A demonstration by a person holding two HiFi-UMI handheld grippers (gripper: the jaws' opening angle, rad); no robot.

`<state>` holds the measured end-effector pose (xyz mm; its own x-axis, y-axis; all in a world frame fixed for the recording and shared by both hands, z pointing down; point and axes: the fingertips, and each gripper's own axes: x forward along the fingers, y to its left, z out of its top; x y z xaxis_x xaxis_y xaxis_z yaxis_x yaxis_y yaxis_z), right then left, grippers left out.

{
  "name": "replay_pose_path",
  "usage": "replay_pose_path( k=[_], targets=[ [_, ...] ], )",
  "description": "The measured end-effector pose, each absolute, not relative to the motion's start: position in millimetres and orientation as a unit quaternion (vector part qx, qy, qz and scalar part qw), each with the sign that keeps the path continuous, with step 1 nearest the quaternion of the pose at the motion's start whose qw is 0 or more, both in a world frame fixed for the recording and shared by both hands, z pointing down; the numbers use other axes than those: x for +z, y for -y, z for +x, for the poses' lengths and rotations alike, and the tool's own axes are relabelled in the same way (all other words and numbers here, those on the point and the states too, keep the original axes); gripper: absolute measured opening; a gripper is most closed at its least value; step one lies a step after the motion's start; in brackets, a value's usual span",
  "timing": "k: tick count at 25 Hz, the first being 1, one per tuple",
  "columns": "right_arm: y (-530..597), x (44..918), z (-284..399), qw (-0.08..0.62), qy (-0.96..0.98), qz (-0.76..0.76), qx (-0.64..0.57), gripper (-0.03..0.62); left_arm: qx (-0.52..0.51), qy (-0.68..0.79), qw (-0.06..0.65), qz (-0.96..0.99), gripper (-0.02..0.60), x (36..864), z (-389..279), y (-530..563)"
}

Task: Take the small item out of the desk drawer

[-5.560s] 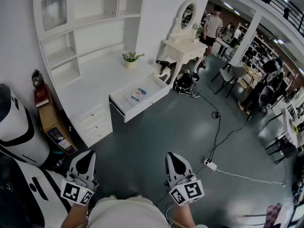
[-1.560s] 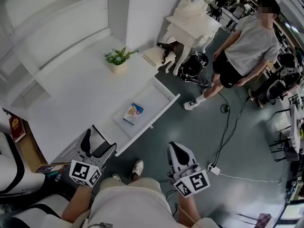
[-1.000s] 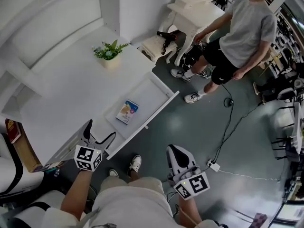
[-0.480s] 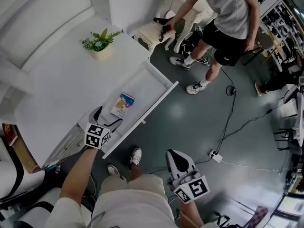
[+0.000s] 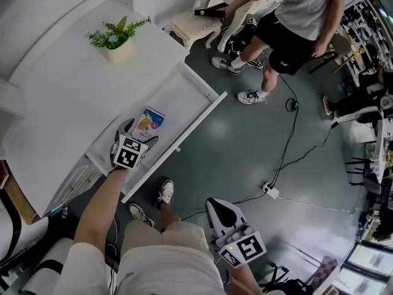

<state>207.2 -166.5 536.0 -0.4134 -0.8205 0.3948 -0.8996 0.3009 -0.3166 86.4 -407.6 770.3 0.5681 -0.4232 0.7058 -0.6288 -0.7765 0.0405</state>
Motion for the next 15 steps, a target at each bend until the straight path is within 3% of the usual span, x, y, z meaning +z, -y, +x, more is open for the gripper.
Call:
replay_pose_path(
  k=[15],
  targets=[
    [151.6, 556.5, 218.7, 0.078, 0.775, 0.563, 0.277, 0.009, 0.422, 0.290, 0.177, 0.841, 0.479, 822.0, 105.1, 427.2]
  ],
)
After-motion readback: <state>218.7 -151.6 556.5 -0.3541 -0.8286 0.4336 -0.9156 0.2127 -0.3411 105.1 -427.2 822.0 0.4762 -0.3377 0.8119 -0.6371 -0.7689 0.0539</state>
